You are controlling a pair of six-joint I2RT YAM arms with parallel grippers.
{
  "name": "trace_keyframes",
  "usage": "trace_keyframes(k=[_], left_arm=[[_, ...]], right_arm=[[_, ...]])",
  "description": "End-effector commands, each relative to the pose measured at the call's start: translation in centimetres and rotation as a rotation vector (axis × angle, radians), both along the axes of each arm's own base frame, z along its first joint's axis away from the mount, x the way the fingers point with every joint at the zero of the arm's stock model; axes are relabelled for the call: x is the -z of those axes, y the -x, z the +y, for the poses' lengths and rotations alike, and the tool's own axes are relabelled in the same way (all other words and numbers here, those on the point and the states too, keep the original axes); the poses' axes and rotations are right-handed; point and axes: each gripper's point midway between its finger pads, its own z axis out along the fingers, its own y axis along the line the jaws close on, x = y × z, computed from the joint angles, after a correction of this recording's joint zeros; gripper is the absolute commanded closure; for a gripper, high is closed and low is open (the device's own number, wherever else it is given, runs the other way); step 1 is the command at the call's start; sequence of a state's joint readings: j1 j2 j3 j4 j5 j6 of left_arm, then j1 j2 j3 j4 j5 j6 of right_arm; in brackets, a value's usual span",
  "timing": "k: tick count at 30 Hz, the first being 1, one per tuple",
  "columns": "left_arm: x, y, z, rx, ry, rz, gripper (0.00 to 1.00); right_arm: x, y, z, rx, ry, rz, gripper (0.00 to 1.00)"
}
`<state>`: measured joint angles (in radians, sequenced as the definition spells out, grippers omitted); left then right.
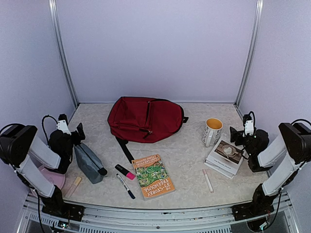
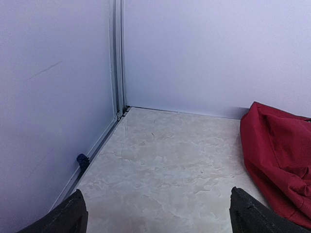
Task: Pack the student bag
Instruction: Pick up the student bag from the center of the board.
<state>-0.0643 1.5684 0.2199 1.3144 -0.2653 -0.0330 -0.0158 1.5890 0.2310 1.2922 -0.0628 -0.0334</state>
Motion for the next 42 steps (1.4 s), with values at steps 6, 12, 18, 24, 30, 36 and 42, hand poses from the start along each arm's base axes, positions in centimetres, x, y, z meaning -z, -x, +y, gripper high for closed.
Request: trace_keyframes(k=[6,12,18,24,30,36,42], left_arm=[[-0.8,-0.7,0.0,0.036,0.015,-0.020,0.01],[-1.0,-0.6,-0.1,0.049,0.018,-0.028,0.01],[-7.4,-1.6,2.3,-0.125,0.067,-0.046,0.01],[-18.8,-3.1,-6.0,0.093,-0.091,-0.079,0.01],[-21.2,-1.3,-20.0,0.528,-0.189,-0.025,0.01],[-18.4,0.8,-25.3,0.715,-0.182,0.046,0.01],[-16.8,3.4,-28.4,0.861,-0.236,0.079,0.01]], right_arm=[[-1.1,-0.2,0.3,-0.010,0.000,-0.036,0.00],[-2.8,-1.8,-1.8,0.093,-0.046,0.028,0.00],[-13.3,-3.2,0.2,-0.041,-0.222,0.018,0.09],[-19.3,-4.9,11.4,-0.298,-0.327,0.106,0.18],[-14.6,-8.7,21.4,-0.287,-0.359,0.343,0.22],[-5.5,-13.7,25.4,-0.179,-0.323,0.594,0.07],[2.1,-17.6,26.6,-0.084,-0.254,0.747,0.02]])
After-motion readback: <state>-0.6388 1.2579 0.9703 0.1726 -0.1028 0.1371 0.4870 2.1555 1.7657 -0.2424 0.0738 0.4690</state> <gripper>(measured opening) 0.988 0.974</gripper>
